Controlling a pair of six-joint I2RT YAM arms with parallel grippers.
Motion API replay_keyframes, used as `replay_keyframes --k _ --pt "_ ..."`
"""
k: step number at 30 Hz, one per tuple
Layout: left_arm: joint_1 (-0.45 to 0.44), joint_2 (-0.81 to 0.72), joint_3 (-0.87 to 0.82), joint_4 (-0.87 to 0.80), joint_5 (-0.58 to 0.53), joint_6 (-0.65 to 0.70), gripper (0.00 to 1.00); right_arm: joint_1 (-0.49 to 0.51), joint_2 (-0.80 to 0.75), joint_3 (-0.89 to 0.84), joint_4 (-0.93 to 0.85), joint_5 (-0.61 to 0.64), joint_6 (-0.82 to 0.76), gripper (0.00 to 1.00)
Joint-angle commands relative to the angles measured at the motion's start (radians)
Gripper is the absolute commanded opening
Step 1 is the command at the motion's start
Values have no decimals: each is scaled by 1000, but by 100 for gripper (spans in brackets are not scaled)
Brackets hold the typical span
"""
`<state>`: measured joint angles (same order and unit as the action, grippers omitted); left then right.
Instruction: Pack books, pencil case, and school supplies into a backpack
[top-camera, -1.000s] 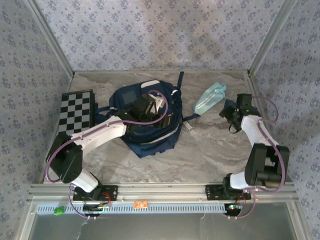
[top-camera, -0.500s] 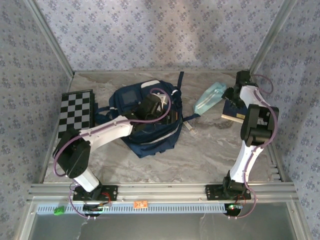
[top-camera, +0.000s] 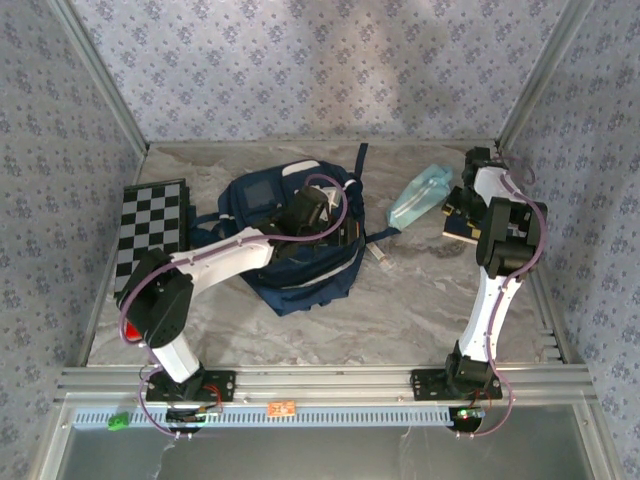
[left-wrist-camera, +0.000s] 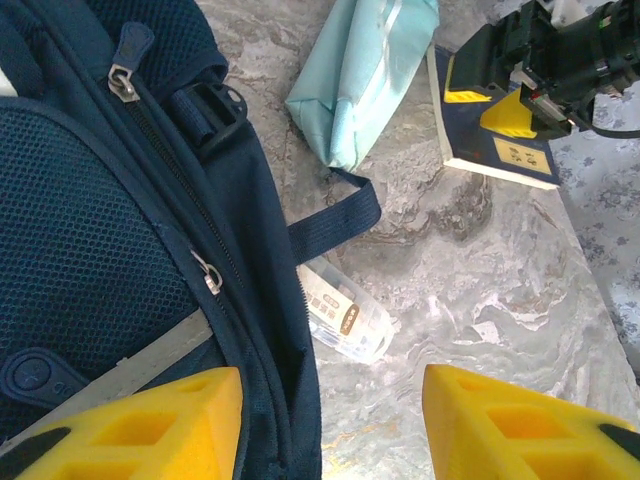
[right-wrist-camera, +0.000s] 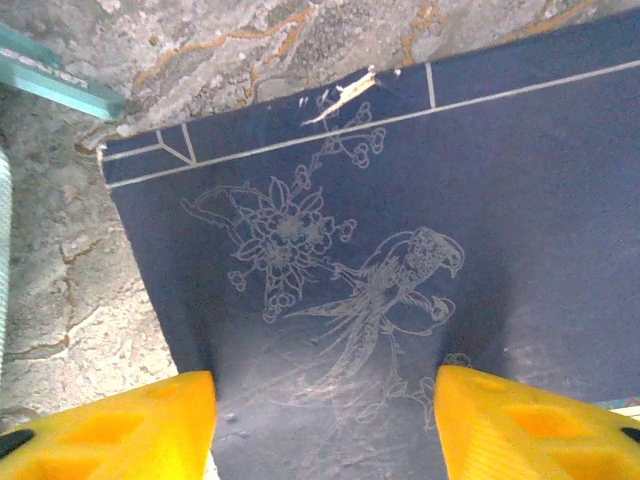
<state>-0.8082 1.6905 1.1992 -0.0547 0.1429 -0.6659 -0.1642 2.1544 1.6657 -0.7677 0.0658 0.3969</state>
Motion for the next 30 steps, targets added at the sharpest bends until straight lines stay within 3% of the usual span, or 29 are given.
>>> replay_keyframes --k 1,5,10,18,23,26,30 --pt "-7 7 20 23 7 -12 50 27 -17 -47 -77 39 -4 56" --pt "-6 8 15 25 16 -24 50 50 -102 -185 -52 38 17 49" --pt "-7 -13 -23 48 11 -36 50 61 -217 -356 -16 16 28 47" --pt "-8 -71 -74 52 -19 -37 50 231 -477 -653 -3 -56 68 46" --pt "-15 -90 -78 35 -23 -43 51 345 -647 -752 -39 -49 141 46" --pt "-31 -84 -65 38 -31 -36 50 297 -701 -715 -35 -106 129 49" --pt "-62 -55 -26 45 -38 -34 50 196 -631 -573 -26 -75 71 55"
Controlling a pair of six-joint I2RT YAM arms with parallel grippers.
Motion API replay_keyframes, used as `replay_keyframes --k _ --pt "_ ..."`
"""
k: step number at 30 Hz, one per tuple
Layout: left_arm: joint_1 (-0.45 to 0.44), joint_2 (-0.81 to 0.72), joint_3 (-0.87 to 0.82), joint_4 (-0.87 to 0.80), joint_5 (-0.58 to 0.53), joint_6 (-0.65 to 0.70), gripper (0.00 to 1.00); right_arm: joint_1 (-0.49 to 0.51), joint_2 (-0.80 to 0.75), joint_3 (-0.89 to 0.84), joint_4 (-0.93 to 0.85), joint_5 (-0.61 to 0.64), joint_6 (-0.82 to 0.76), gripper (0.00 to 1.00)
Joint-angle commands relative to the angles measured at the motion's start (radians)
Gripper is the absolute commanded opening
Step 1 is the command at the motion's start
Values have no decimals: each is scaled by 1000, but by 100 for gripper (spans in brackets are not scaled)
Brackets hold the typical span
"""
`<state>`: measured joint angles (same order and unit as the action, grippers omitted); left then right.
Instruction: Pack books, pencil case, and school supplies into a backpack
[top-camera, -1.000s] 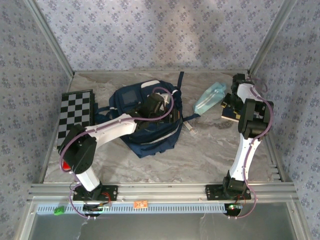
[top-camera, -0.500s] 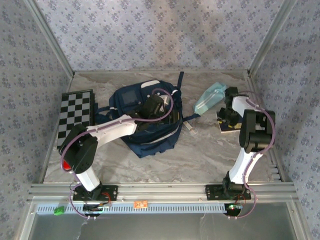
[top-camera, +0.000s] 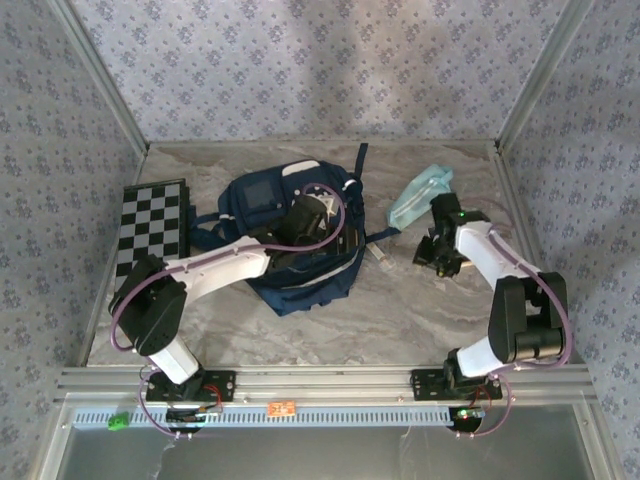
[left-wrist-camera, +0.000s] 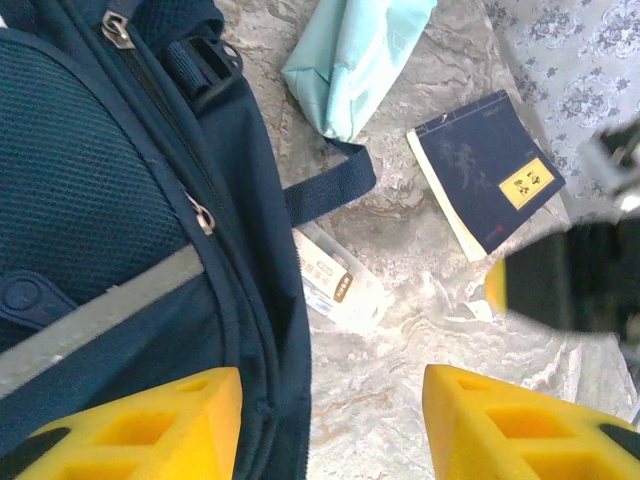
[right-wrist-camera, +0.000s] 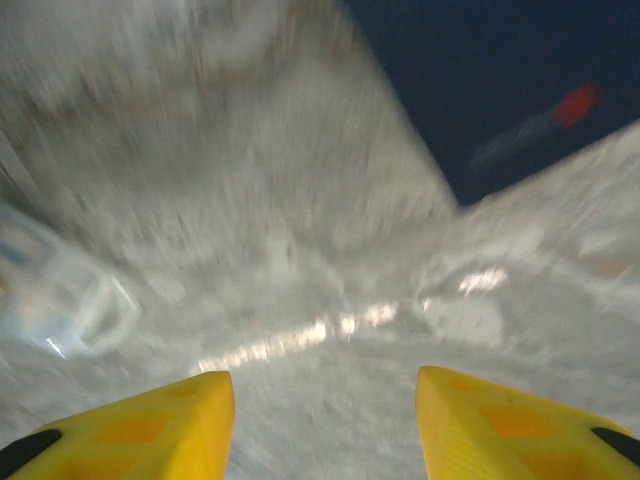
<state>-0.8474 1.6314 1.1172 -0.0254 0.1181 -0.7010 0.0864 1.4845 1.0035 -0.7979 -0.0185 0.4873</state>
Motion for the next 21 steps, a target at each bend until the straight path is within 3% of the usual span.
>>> replay_keyframes --k 1,7,12,21 --pt "-32 10 66 13 -19 4 50 -73 74 121 10 15 -33 57" --pt "-62 55 124 1 -29 19 51 -151 303 365 16 111 -55 67" --pt "-67 90 163 -19 -43 39 51 -189 473 513 -16 123 -1 69" --pt "-69 143 217 -54 -35 67 54 -204 639 613 -3 70 71 75"
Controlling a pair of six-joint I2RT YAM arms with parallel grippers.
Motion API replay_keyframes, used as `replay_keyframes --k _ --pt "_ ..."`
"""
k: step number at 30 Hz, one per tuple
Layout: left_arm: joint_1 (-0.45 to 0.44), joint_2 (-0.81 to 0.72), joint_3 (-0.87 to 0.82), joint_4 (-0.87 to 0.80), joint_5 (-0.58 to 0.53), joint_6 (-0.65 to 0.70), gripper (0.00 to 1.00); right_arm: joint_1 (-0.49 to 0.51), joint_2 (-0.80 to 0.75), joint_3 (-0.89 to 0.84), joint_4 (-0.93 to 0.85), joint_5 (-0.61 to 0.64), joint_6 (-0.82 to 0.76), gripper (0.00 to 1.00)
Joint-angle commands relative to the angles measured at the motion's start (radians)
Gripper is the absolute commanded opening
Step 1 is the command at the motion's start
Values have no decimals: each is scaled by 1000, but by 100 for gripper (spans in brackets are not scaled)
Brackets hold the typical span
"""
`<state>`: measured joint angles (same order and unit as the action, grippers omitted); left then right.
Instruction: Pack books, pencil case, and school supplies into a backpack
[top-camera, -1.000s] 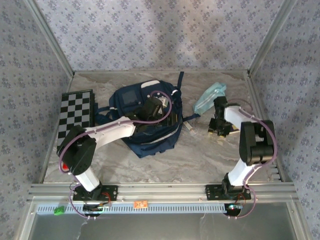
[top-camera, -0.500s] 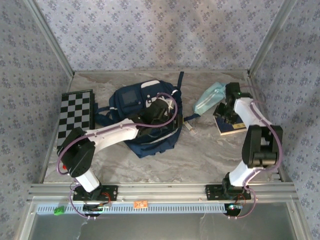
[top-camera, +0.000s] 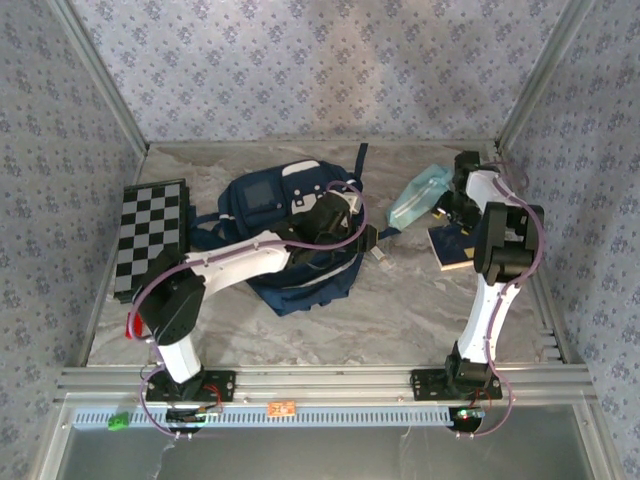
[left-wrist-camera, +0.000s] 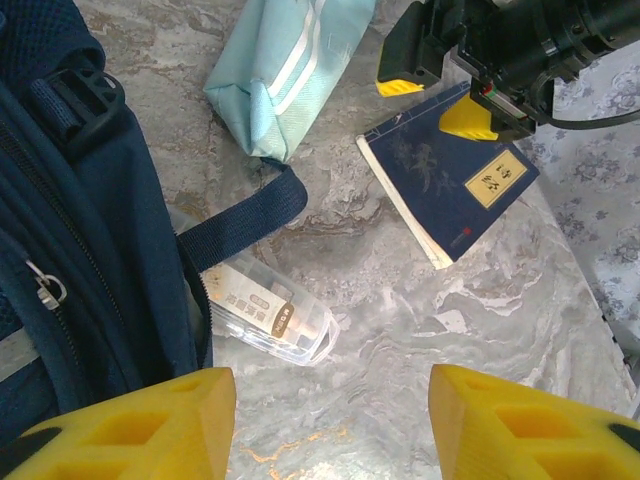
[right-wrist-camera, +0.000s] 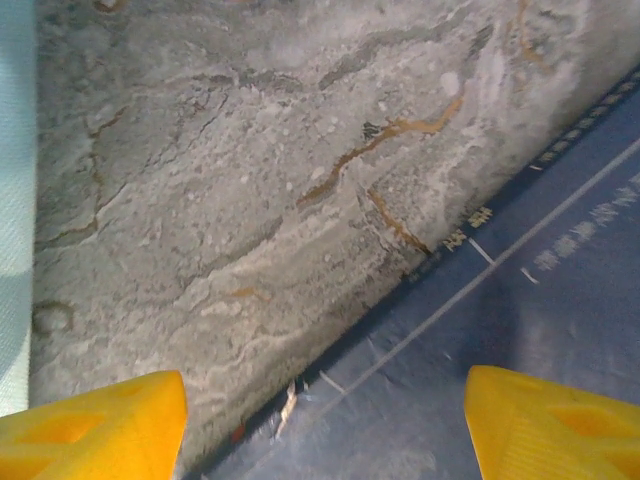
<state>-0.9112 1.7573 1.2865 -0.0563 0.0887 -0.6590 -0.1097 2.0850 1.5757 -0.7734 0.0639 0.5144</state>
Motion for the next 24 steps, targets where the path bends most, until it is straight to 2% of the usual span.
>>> replay_keyframes --k 1,4,6,13,19,22,24 --pt "-5 20 47 -24 -8 23 55 -4 47 41 -33 -10 46 74" --pt "-6 24 50 -34 -4 22 58 8 24 -13 -58 8 67 72" --pt "-9 24 44 -30 0 20 60 14 -24 -94 -38 40 86 69" --pt "-14 25 38 -40 10 1 65 26 -217 -373 14 35 91 62" --pt "-30 -23 -6 -57 -24 -44 66 101 -427 -646 40 -35 96 61" --pt "-43 -51 -39 -22 -17 -63 67 127 -533 -718 39 -79 100 61" --pt "-56 -50 -30 -28 -10 -68 67 103 -606 -723 5 -105 102 62"
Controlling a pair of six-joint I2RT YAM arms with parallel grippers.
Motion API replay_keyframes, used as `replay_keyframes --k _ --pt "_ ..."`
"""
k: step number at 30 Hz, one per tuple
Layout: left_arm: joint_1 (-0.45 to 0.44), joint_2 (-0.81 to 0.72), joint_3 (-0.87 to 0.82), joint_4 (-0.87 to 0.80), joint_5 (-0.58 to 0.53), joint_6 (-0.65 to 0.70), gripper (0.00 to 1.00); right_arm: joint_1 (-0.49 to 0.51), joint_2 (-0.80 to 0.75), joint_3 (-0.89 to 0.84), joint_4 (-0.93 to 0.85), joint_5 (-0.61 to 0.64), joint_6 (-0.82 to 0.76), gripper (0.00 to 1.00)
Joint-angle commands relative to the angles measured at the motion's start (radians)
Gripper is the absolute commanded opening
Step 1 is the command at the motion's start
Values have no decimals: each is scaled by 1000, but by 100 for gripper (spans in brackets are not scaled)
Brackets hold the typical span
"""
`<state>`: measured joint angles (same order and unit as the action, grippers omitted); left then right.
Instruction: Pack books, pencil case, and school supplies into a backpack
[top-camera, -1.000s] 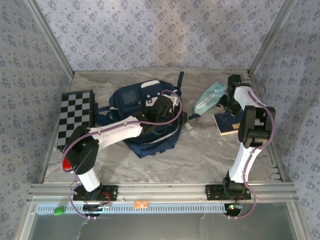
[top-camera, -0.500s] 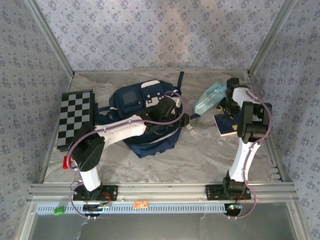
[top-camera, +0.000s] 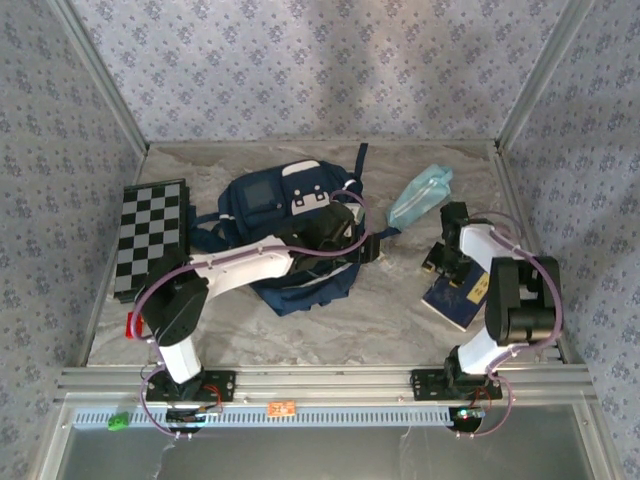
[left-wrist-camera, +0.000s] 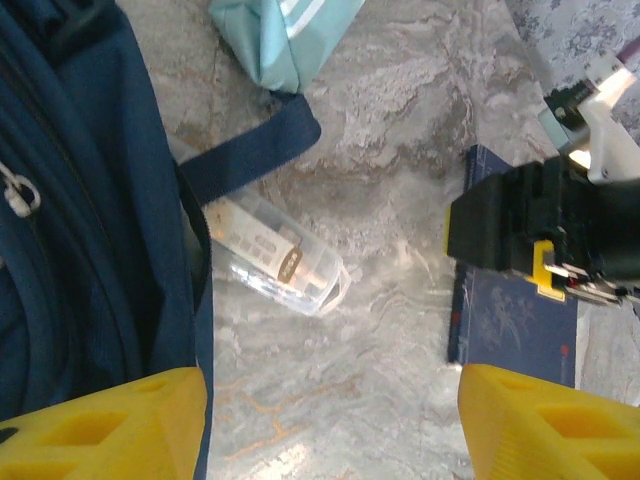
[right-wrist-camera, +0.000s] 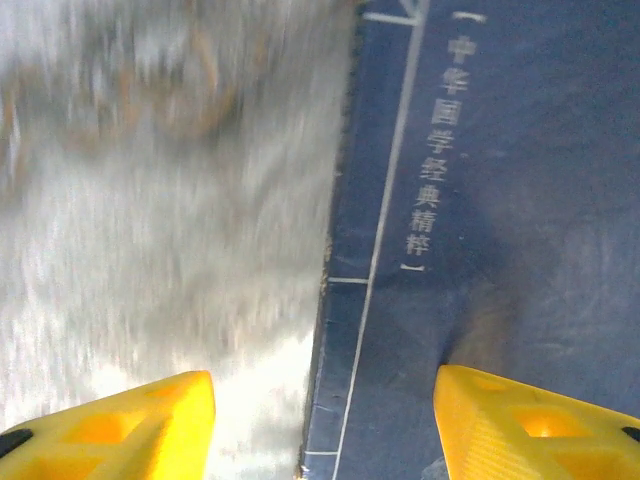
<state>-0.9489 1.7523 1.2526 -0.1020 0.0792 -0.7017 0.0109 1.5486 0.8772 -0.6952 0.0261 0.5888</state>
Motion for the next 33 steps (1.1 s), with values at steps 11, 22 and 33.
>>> replay_keyframes --k 11,22,33 --pt "-116 77 129 59 17 -82 68 -469 -210 -63 -12 -158 -52 75" --pt "-129 179 183 65 38 -145 67 -479 -4 -46 65 -310 -132 78" --pt "-131 176 73 47 -21 -256 59 -242 -41 -61 -8 -452 -152 70"
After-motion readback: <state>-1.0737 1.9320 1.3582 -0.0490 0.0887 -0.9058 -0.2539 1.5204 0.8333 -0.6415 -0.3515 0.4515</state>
